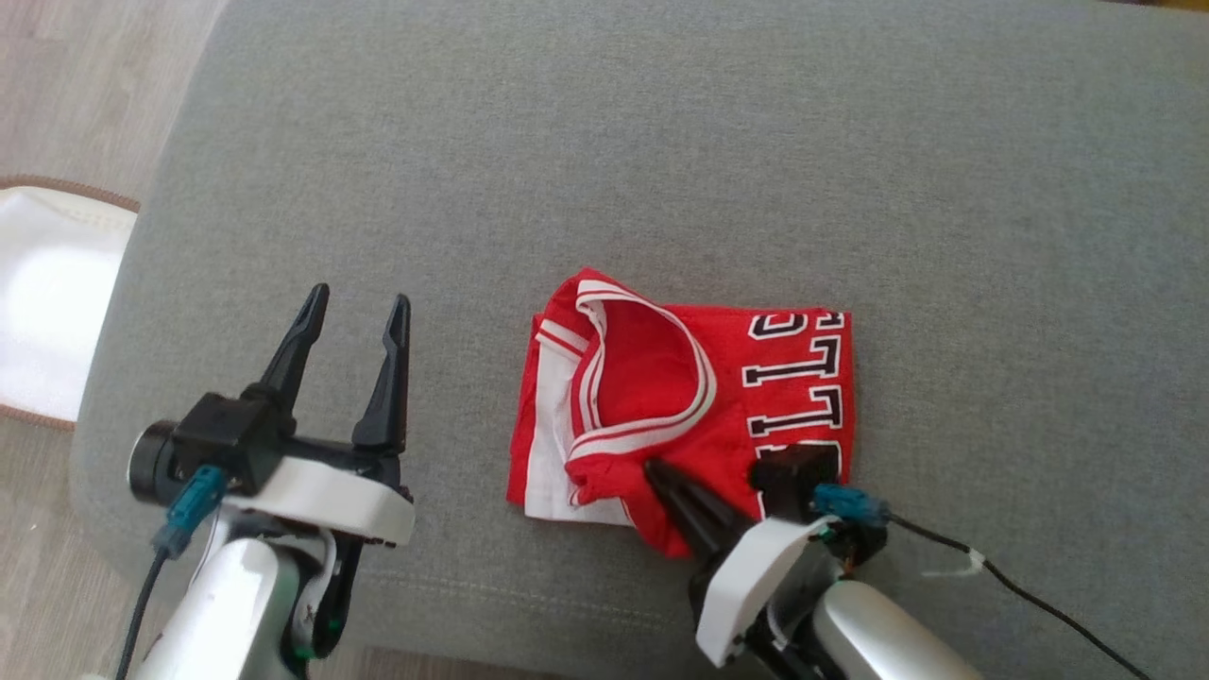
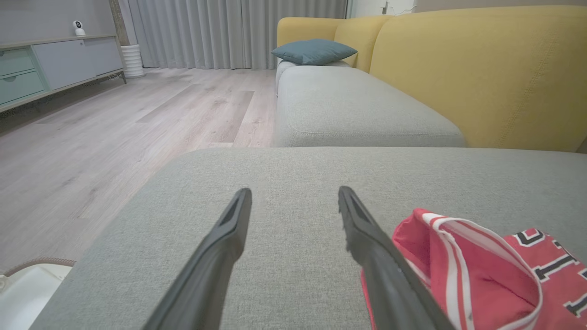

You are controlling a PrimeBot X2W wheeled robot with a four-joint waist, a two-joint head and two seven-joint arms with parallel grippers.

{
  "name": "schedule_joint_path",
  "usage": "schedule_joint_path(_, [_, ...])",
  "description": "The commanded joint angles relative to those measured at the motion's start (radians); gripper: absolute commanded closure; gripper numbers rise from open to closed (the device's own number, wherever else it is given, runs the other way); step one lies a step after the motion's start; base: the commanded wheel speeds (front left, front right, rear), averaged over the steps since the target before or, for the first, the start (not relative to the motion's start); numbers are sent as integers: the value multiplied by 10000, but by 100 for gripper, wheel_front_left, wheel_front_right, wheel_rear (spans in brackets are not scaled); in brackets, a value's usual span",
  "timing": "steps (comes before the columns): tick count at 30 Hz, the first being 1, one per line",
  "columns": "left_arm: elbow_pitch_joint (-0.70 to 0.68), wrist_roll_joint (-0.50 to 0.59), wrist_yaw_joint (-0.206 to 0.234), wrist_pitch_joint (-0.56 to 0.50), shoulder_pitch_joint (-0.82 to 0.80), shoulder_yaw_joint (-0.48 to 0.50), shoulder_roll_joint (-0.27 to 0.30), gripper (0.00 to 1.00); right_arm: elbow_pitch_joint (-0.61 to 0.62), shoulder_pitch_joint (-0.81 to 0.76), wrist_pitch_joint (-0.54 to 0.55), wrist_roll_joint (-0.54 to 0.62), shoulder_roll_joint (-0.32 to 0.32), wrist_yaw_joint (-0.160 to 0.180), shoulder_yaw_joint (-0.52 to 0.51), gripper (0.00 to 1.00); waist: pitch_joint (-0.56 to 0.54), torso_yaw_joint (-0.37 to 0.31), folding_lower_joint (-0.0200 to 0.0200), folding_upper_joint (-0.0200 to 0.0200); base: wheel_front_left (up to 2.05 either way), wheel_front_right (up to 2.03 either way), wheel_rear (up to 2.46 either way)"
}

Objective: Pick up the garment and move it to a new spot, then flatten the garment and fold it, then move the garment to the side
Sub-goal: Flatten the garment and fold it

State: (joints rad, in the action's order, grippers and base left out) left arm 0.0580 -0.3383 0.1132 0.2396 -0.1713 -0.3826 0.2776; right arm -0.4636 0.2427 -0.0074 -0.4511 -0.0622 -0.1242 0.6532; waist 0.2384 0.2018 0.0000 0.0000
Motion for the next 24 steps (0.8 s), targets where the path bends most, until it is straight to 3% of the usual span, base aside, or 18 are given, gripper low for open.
schedule_joint_path(1, [-281, -65, -14, 96, -462, 338, 141, 0, 199, 269, 98, -145, 120, -65, 401, 100, 20, 57, 0, 0, 0, 0, 0])
schedule_joint_path(13, [-152, -95, -37, 168, -538, 353, 45, 0, 519, 657, 1303, -826, 120, -65, 1622, 100, 87, 333, 0, 0, 0, 0, 0])
schedule_joint_path(19, [-52, -69, 56, 183, -355, 377, 80, 0, 1657, 593, 1477, -442, 120, -65, 1344, 100, -255, 158, 0, 0, 0, 0, 0])
schedule_joint_path(20, [-46, -61, 78, 179, -306, 374, 101, 0, 1945, 486, 1444, -306, 120, -65, 1125, 66, -334, 102, 0, 0, 0, 0, 0])
schedule_joint_path(21, [-47, -56, 100, 166, -256, 369, 122, 0, 2250, 355, 1378, -129, 120, -65, 842, 22, -413, 49, 0, 0, 0, 0, 0])
schedule_joint_path(22, [-51, -52, 121, 146, -203, 364, 145, 0, 2598, 192, 1248, 39, 120, -65, 501, 0, -490, -4, 0, 0, 0, 0, 0])
schedule_joint_path(24, [-60, -52, 144, 121, -153, 362, 167, 0, 2950, -1, 1120, 211, 120, -65, 126, 0, -560, -59, 0, 0, 0, 0, 0])
